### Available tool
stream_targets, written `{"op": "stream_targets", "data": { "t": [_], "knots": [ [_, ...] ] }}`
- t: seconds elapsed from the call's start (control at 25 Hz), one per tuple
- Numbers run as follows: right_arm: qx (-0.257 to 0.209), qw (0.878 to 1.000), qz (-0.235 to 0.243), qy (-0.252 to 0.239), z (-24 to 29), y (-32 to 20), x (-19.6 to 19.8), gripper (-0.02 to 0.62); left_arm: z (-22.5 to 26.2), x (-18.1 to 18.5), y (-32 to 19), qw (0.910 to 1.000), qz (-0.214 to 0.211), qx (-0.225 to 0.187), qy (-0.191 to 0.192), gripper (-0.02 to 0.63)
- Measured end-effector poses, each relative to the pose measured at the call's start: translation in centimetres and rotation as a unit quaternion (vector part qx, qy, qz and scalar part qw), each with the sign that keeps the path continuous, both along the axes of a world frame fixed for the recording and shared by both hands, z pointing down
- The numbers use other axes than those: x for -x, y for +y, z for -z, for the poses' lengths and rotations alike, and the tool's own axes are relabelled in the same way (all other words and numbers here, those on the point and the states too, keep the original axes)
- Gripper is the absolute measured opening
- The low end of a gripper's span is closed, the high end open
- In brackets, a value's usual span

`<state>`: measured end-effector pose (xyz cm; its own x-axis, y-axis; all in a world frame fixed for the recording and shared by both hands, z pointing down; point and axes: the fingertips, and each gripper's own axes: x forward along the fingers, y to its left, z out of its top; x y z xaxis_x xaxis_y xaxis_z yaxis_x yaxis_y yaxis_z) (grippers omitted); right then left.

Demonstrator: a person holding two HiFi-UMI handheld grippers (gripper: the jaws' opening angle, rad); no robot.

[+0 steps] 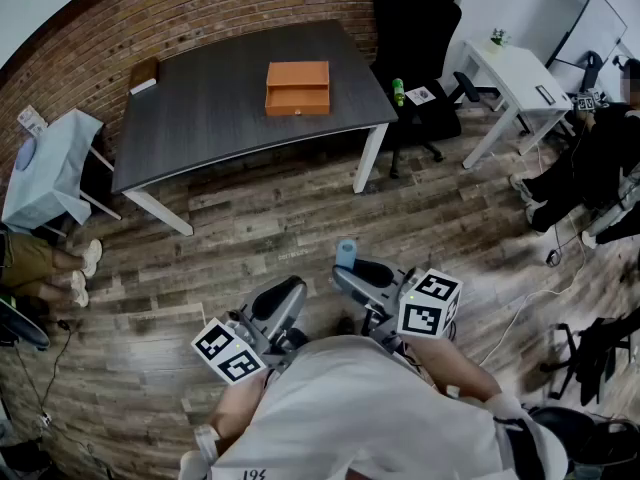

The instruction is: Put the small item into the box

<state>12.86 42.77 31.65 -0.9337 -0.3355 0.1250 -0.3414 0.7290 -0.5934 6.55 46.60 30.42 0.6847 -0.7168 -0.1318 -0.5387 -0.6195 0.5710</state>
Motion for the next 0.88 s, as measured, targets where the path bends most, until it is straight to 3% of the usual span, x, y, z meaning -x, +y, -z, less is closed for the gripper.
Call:
{"op": "stream_targets", "data": {
  "t": [0.48,0.88],
  "knots": [
    [0.008,1.0,-0.012,0.009,-0.3,-0.6,0.5,0.096,-0.4,0.1,-0.7,0.9998,-0.017,0.007,-0.001,0.051],
    [0.033,0.998,-0.043,0.012,-1.1,-1.4,0.5,0.095,-0.7,1.6,-1.1,0.9999,-0.004,0.011,0.006,0.051]
  ]
}}
